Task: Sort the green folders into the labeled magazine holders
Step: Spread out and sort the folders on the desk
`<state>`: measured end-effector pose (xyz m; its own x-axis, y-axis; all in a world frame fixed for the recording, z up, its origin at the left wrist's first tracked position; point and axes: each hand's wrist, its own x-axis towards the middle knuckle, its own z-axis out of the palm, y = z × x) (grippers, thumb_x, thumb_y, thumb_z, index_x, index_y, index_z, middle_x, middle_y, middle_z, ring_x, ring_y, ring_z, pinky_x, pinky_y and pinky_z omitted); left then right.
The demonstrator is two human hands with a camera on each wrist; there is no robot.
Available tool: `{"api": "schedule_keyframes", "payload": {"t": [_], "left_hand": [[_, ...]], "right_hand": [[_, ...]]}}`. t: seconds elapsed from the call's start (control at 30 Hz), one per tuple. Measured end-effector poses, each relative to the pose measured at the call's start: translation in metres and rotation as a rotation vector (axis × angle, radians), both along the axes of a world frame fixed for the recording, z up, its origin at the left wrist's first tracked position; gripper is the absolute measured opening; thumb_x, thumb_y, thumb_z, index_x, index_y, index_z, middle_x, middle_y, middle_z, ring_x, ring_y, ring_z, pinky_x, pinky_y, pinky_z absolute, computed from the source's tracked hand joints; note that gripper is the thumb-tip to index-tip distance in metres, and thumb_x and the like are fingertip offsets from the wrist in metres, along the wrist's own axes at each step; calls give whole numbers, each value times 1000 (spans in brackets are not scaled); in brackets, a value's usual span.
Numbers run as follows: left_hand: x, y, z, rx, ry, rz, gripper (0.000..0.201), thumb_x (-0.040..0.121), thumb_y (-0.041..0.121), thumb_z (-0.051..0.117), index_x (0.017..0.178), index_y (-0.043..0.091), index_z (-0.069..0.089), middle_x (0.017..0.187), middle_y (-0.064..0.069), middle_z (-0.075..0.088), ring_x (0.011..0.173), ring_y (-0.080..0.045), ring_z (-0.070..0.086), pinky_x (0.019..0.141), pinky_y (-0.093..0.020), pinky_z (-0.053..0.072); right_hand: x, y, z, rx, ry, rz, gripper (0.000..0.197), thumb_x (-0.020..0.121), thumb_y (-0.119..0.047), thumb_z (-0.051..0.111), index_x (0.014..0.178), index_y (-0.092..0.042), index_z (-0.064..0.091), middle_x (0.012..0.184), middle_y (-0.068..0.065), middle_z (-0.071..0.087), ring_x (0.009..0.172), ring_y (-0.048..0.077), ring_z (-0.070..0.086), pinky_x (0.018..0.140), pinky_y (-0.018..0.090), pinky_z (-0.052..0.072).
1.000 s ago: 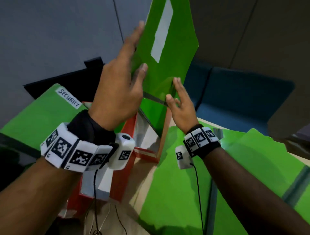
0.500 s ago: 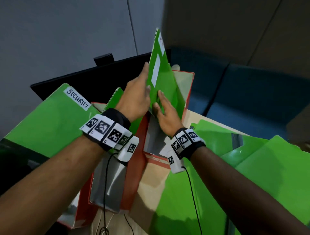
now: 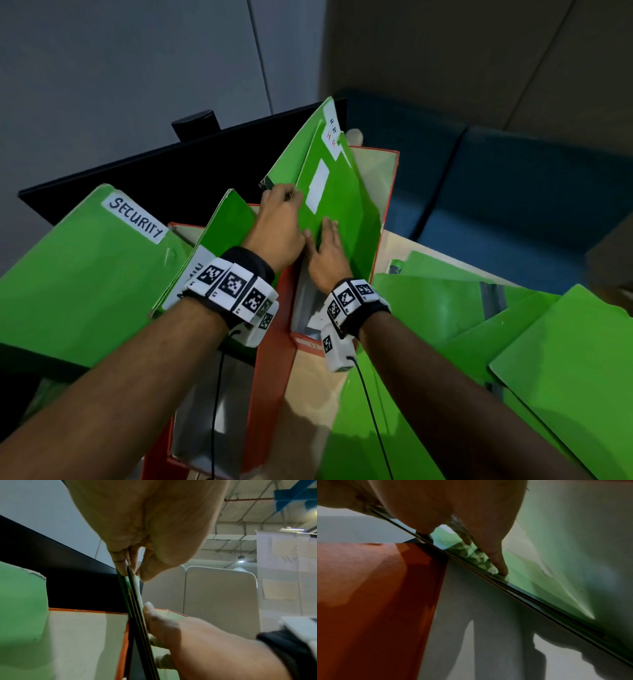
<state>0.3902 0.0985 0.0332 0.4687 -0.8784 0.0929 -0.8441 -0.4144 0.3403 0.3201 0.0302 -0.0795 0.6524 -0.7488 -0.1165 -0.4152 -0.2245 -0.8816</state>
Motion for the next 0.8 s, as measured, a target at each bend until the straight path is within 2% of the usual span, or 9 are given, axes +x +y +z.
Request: {"api": "schedule_keyframes", "payload": {"t": [0.1, 0.23, 0.4, 0.5, 0.57, 0.63, 0.67, 0.73, 0.8], "left_hand": [[0, 0, -4, 12, -59, -30, 60, 87, -9, 50, 144, 0, 37, 150, -13, 36, 135, -26, 26, 113, -27, 21], [-5, -5, -3, 94, -37, -54, 56, 85, -12, 51, 139, 1, 46, 147, -13, 43, 133, -29, 37, 111, -31, 30], [-8, -8, 0, 157, -55, -51, 47, 84, -4, 54, 130, 5, 57, 134, -18, 56, 114, -34, 58, 100, -43, 48], [-13, -5, 5, 228, -102, -69, 45, 86, 1, 53, 130, 6, 56, 135, -17, 55, 117, -34, 57, 98, -44, 48], [-22, -5, 6, 228, -82, -99, 47, 86, 1, 56, 132, 4, 53, 140, -18, 48, 124, -34, 51, 102, -43, 45], [-35, -8, 5, 200, -84, -146, 52, 84, -4, 54, 135, 3, 49, 149, -18, 36, 136, -33, 38, 110, -44, 36], [-43, -10, 3, 182, -79, -175, 56, 83, -6, 51, 138, 3, 47, 154, -17, 29, 142, -31, 28, 114, -45, 30], [-62, -14, 0, 149, -28, -235, 63, 82, -10, 47, 143, 4, 41, 158, -16, 20, 147, -27, 15, 119, -42, 20], [-85, -17, -6, 110, 30, -295, 67, 81, -13, 46, 145, 7, 38, 159, -14, 19, 148, -24, 12, 121, -40, 15]], "right_hand": [[2, -7, -8, 20, 34, -13, 72, 99, -52, 29, 153, -10, 6, 161, 11, -2, 148, 26, -2, 120, 40, 6], [1, -13, -17, 37, 59, -36, 72, 100, -52, 28, 153, -9, 6, 161, 13, -1, 148, 27, -1, 120, 39, 5], [-3, -18, -15, 28, 124, -7, 70, 101, -48, 27, 152, -5, 6, 160, 15, 1, 148, 26, 2, 119, 35, 6], [-11, -20, -4, 8, 175, 41, 66, 103, -42, 31, 151, -1, 12, 159, 17, 6, 147, 27, 8, 117, 34, 11], [-22, -17, 5, -62, 152, 98, 58, 102, -31, 39, 148, 2, 22, 157, 20, 18, 145, 29, 19, 116, 34, 18], [-40, -11, 17, -141, 79, 161, 50, 97, -17, 48, 142, 0, 36, 148, 20, 38, 137, 30, 36, 108, 30, 31], [-52, -8, 24, -156, 49, 179, 45, 94, -11, 50, 138, -3, 43, 141, 19, 48, 130, 28, 45, 98, 25, 37], [-81, -4, 36, -172, 18, 191, 33, 90, -4, 52, 122, -2, 56, 120, 19, 63, 104, 23, 58, 74, 20, 36], [-114, -3, 40, -220, -2, 185, 17, 87, 1, 54, 101, 2, 64, 101, 21, 69, 86, 22, 59, 66, 26, 38]]}}
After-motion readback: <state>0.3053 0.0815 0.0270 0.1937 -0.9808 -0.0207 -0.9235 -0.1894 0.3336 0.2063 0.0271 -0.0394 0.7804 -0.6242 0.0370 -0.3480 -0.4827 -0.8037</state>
